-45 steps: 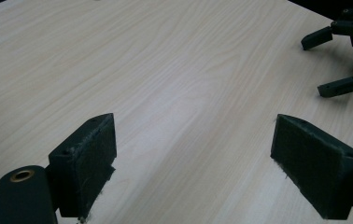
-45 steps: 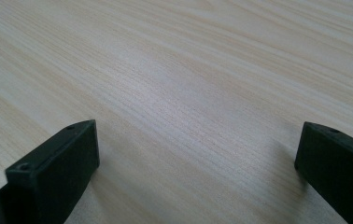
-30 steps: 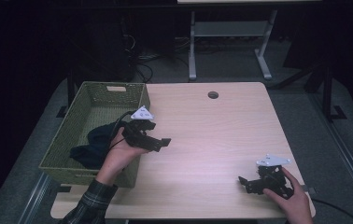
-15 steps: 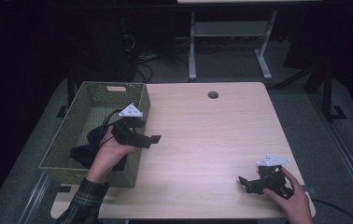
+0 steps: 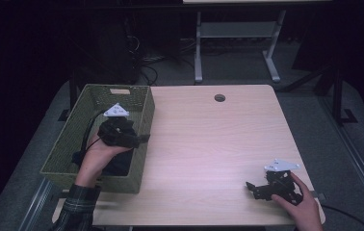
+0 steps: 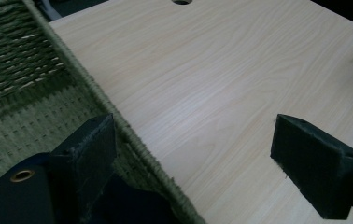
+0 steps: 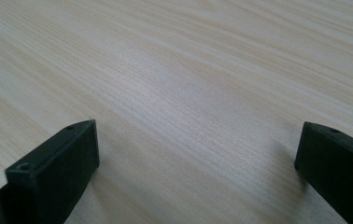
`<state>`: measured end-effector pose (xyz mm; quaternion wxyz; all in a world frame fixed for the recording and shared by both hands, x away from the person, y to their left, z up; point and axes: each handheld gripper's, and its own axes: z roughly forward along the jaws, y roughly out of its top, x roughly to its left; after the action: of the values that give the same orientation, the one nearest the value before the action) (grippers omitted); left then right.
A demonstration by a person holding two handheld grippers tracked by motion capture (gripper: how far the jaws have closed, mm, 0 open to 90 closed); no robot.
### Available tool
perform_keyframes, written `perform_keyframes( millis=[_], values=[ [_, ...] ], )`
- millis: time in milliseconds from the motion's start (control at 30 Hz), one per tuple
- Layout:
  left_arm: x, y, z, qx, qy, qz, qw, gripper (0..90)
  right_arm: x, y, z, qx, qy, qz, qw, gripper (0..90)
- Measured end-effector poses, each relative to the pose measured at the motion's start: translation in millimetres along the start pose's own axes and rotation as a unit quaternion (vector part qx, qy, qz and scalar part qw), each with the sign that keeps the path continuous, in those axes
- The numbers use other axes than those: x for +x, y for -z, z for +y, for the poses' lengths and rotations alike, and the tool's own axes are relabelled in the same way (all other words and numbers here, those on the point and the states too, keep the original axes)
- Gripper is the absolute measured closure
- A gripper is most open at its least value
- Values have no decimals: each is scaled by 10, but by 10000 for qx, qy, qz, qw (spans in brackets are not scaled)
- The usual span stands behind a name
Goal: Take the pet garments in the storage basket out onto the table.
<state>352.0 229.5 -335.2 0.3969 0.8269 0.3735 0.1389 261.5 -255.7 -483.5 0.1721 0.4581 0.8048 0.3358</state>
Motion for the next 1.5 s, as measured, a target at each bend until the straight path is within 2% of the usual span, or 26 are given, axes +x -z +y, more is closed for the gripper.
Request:
perform_keyframes(
  millis=[400,667,767,1067,1233,1500],
  values=[
    [212,153,-107,35,194,241,9995,140,-1,0,0,-3,5,0,10000,0],
    [383,265,-219,19,366,538,9979,142,-1,-1,0,-3,6,0,10000,0],
    [451,248,-292,175,422,643,9969,142,-1,-1,0,-4,7,0,10000,0],
    [575,124,-451,630,436,687,9947,144,0,0,0,-2,3,0,10000,0],
    [627,25,-535,943,451,696,9921,144,0,0,0,2,-1,-1,10000,0],
    [689,-122,-641,1269,509,688,9882,146,0,0,0,-2,3,-1,10000,0]
  ],
)
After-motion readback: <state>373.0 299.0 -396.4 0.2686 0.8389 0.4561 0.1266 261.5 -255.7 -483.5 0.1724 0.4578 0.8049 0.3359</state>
